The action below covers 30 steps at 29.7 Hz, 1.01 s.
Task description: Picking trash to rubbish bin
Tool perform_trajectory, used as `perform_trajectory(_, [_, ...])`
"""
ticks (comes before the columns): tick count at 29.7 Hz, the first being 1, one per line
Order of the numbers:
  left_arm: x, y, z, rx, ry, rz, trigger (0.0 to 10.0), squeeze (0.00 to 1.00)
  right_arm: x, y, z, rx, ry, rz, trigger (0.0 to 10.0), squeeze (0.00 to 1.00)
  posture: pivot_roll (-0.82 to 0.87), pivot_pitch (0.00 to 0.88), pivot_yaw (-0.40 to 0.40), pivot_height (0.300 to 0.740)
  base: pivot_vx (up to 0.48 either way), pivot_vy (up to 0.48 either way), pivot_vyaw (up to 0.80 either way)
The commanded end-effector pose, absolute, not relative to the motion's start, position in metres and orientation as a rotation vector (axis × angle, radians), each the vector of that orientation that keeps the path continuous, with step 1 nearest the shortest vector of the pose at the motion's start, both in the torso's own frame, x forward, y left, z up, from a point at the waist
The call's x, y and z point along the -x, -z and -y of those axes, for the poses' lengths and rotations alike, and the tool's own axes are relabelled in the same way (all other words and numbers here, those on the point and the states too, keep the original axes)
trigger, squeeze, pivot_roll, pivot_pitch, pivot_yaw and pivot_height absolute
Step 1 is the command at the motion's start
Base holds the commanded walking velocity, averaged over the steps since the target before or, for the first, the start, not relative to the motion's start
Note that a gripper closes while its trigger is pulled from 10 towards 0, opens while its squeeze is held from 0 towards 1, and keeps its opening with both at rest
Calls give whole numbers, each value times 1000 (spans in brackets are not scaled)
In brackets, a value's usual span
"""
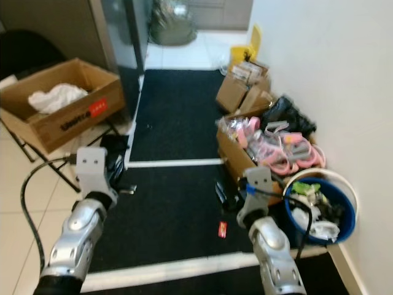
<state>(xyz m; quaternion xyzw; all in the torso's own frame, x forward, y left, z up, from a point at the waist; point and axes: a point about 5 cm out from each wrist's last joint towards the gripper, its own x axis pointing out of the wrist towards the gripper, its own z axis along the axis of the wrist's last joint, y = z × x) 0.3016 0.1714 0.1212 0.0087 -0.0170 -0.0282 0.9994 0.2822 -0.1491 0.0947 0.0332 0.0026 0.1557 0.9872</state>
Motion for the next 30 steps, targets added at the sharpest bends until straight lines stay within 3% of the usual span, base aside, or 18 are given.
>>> perform_trajectory(1, [-299,-118,-172,-24,55,17,10000,0,-280,-90,150,-66,-312,-29,10000,0,-22,95,-42,740,0,0,0])
perform_trajectory(19, [-299,-119,-173,-21,57,20,10000,0,-279,-89,148,-61,-320,-28,10000,0,-20,101,-42,740,0,0,0])
perform_trajectory(30, [-300,-121,-172,-22,63,24,10000,0,-279,-89,147,-63,-320,-27,10000,0,-18,101,-38,740,255,0,0])
